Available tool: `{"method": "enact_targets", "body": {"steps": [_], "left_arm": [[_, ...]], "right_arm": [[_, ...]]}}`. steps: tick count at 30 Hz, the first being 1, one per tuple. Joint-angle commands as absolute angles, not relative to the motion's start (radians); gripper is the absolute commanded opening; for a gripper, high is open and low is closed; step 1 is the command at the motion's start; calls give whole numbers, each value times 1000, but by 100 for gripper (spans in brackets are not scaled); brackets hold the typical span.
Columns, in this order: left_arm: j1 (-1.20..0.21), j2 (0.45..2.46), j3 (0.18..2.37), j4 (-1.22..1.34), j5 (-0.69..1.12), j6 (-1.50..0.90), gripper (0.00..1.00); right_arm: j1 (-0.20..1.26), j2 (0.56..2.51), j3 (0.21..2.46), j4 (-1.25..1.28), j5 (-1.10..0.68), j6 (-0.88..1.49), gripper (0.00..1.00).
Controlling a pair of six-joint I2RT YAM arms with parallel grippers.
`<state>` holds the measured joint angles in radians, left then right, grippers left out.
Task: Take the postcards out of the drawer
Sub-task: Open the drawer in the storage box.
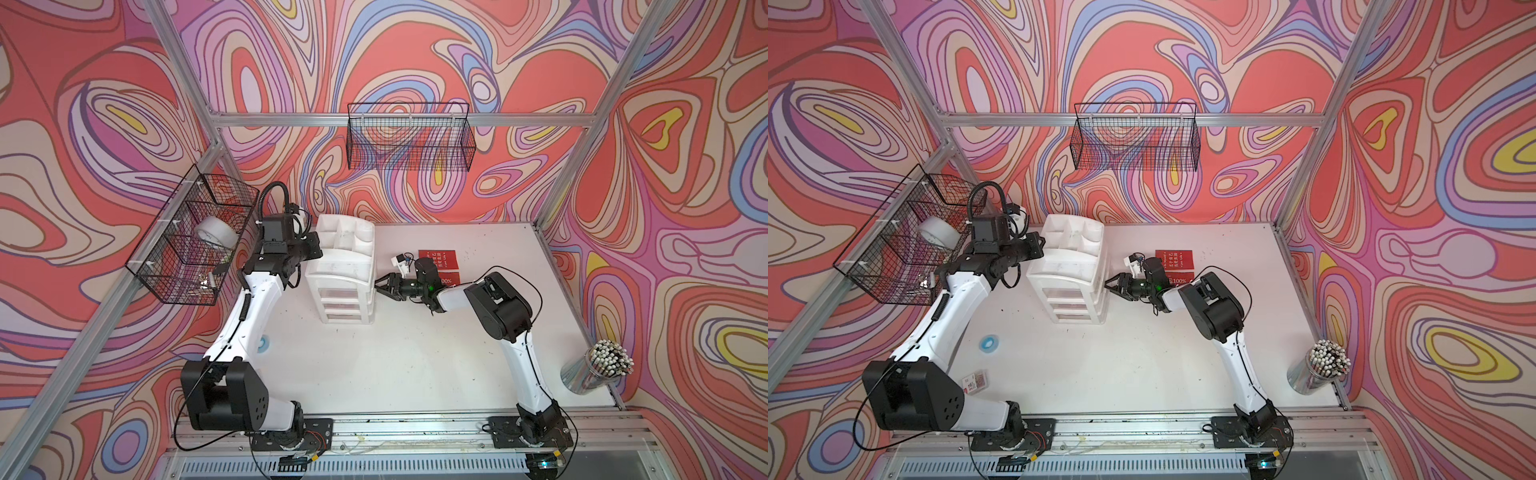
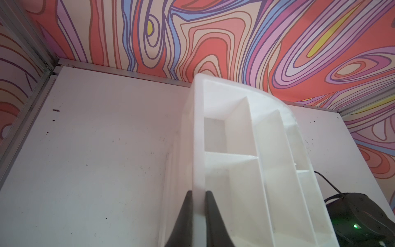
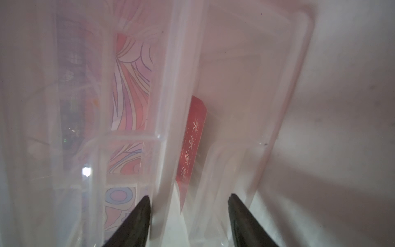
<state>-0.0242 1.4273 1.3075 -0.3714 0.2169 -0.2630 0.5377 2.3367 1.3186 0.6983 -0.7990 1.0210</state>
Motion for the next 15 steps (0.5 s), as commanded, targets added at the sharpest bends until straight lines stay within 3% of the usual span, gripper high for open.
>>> {"method": "enact_targets", "body": {"steps": [1, 15], "left_arm": [[-25, 1436, 1266, -460, 205, -276, 0], [-25, 1430, 1258, -455, 208, -275, 0]], "right_arm": [[567, 2364, 1333, 748, -801, 1051, 59], [592, 2424, 1321, 971, -815, 1206, 58]]}}
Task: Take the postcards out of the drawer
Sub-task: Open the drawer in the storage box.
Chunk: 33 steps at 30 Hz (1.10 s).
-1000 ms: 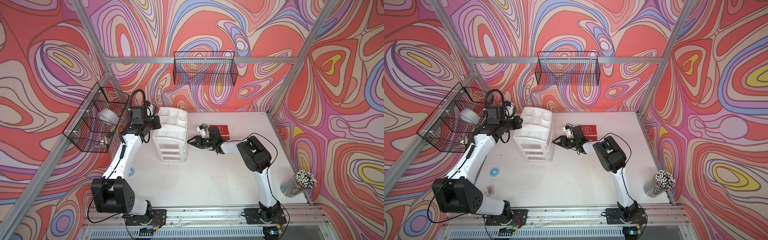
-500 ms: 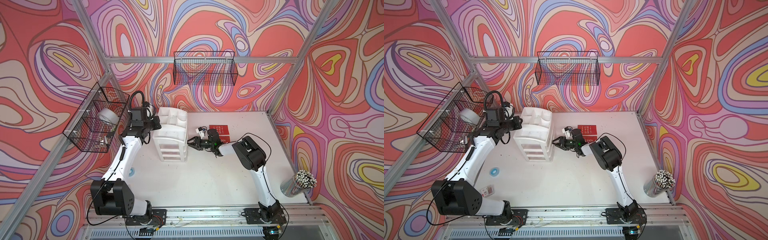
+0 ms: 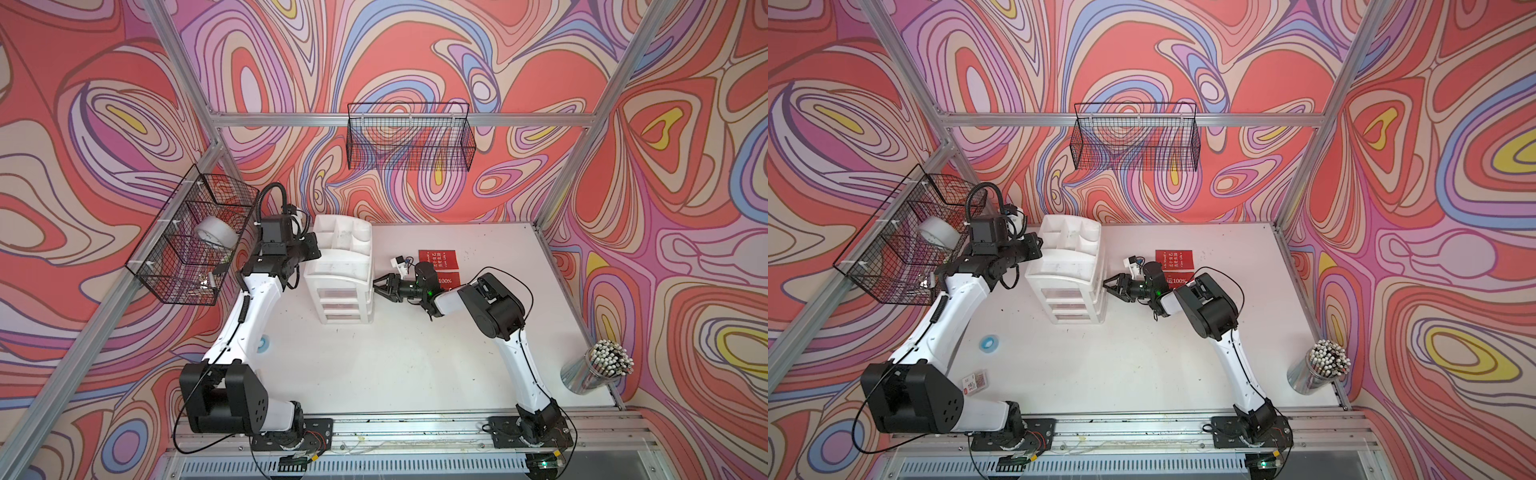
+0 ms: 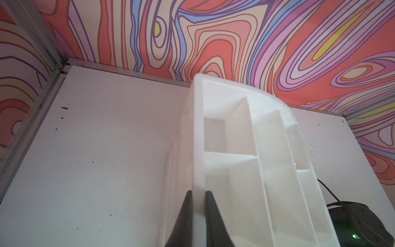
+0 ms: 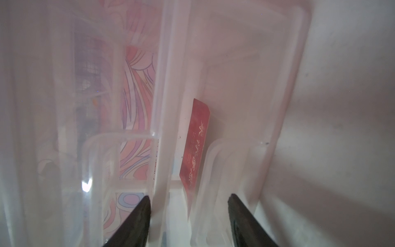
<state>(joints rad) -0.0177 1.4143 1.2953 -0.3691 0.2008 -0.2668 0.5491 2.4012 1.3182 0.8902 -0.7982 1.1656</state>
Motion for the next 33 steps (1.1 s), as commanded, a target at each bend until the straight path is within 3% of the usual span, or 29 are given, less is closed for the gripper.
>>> {"method": "enact_targets", "body": {"steps": [1, 10, 33], "left_arm": [[-25, 1431, 1258, -454, 210, -275, 0], [-24, 1434, 1258, -454, 214, -276, 0], [-25, 1428, 1261, -474, 178, -259, 0]], "right_arm": [[592, 2426, 1320, 991, -817, 1218, 59], [593, 2465, 1304, 1235, -833, 1389, 57], [568, 2472, 1272, 1490, -802, 1481, 57]]}}
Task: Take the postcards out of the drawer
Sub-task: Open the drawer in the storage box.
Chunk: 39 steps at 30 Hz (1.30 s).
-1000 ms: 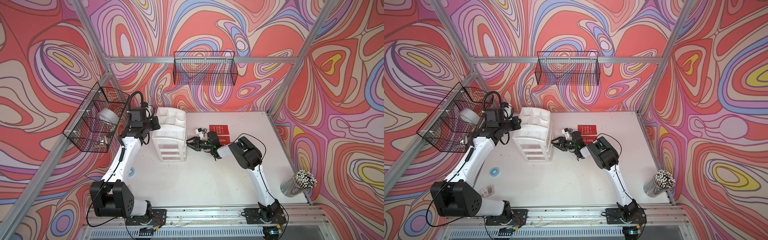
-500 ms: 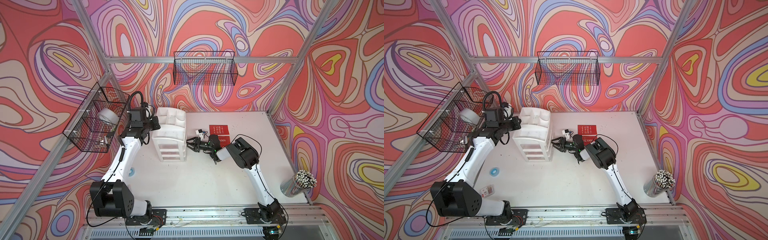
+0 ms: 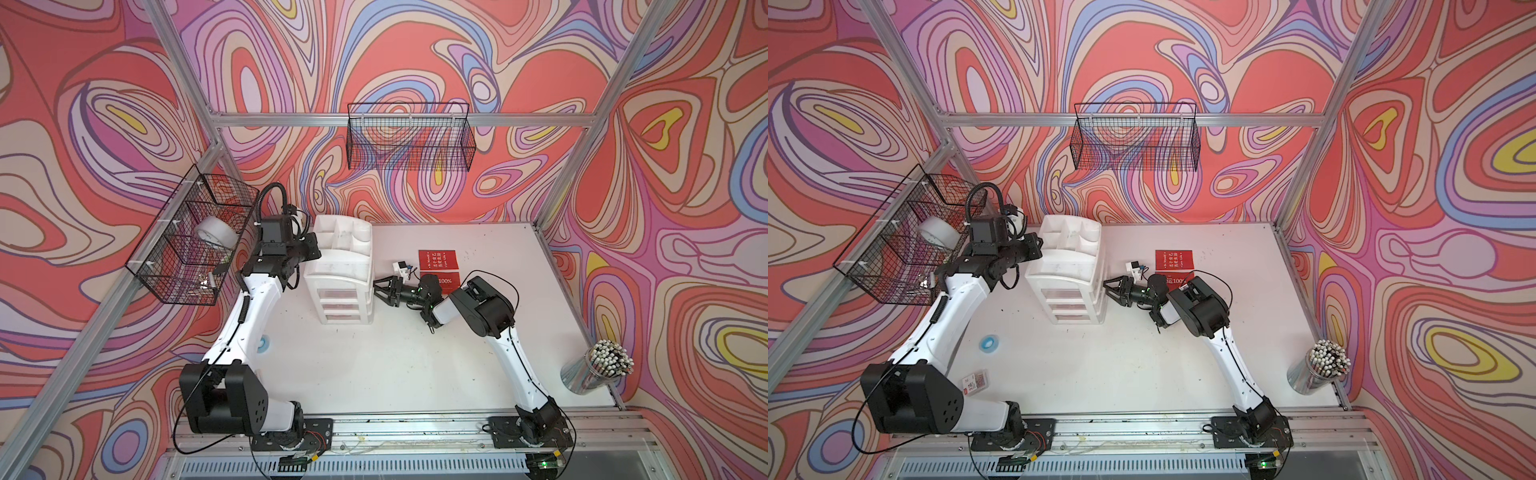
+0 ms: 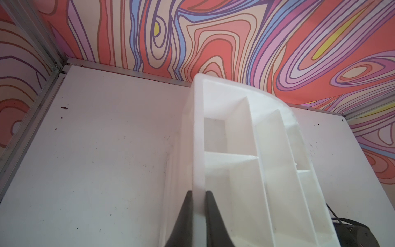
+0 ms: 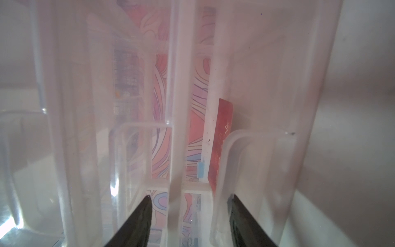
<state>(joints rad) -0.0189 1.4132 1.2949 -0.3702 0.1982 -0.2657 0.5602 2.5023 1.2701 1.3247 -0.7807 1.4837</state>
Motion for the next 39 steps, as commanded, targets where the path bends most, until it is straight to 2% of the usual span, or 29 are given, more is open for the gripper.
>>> {"method": "enact_targets", "body": {"steps": [1, 15, 39], "left_arm": [[-25, 1430, 1264, -475, 175, -259, 0], [-25, 1434, 1269, -490, 124, -255, 0], [-24, 1420, 1262, -506, 52, -233, 0]], "right_arm": [[568, 2462, 1268, 1491, -802, 1475, 57], [533, 2393, 1225, 1493, -805, 1443, 57], [510, 2387, 1171, 1494, -777, 1404, 58]]}}
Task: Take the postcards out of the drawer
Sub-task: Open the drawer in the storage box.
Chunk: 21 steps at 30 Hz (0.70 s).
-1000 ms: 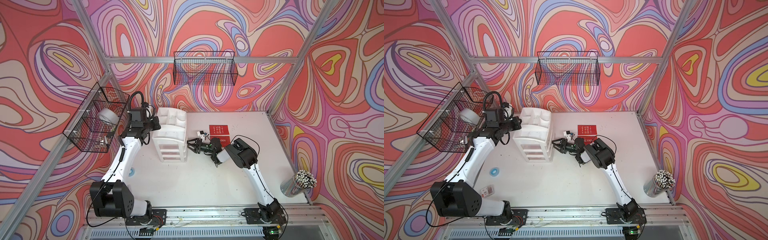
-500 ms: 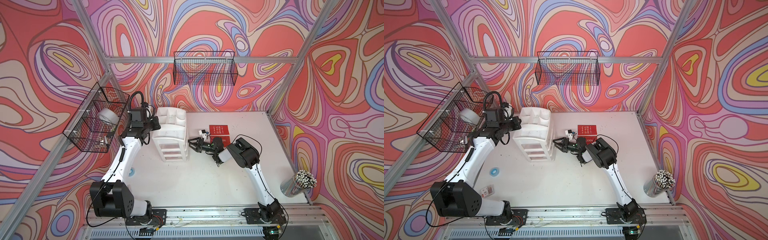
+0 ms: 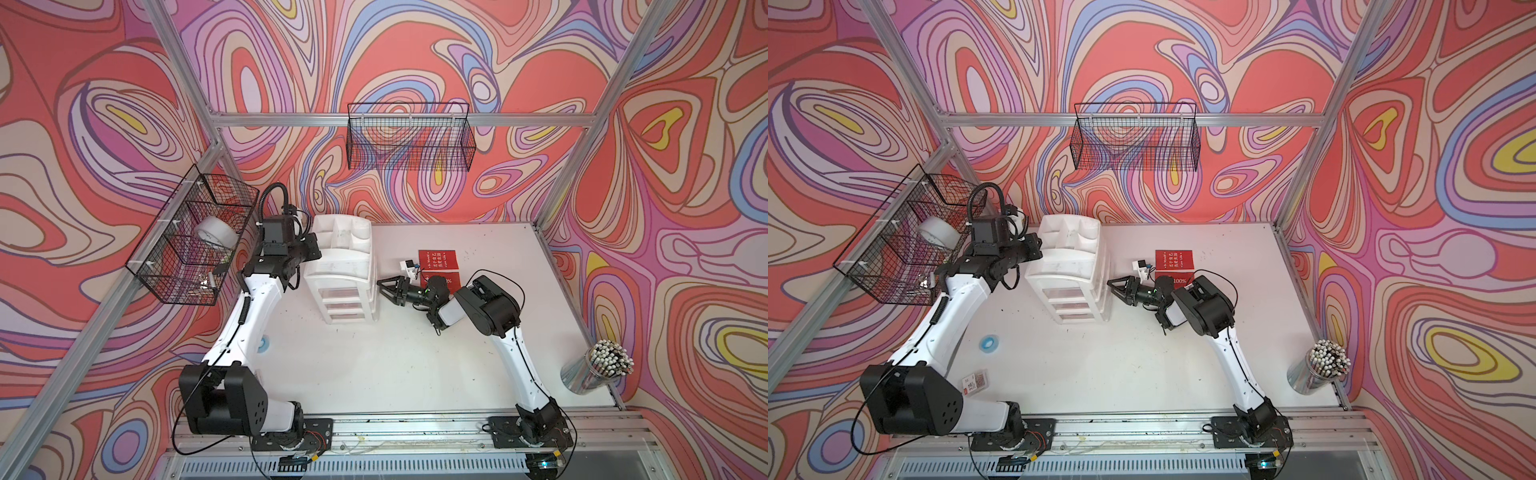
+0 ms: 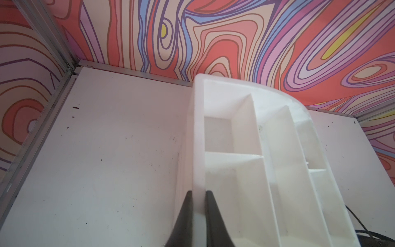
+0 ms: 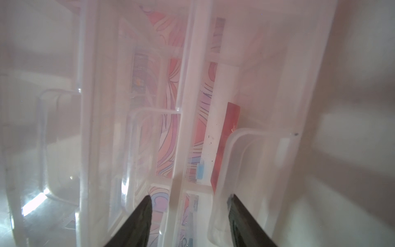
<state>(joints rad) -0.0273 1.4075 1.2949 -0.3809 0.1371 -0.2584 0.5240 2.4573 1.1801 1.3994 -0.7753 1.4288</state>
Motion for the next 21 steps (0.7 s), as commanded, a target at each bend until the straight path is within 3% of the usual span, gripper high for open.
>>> {"method": "enact_targets", "body": {"steps": [1, 21], "left_arm": [[-25, 1420, 1264, -505, 52, -232, 0], [-25, 1420, 1264, -514, 42, -225, 0]], "right_arm": [[505, 2385, 1167, 1493, -778, 1403, 57], [458, 2319, 1087, 1494, -819, 1380, 57]]}}
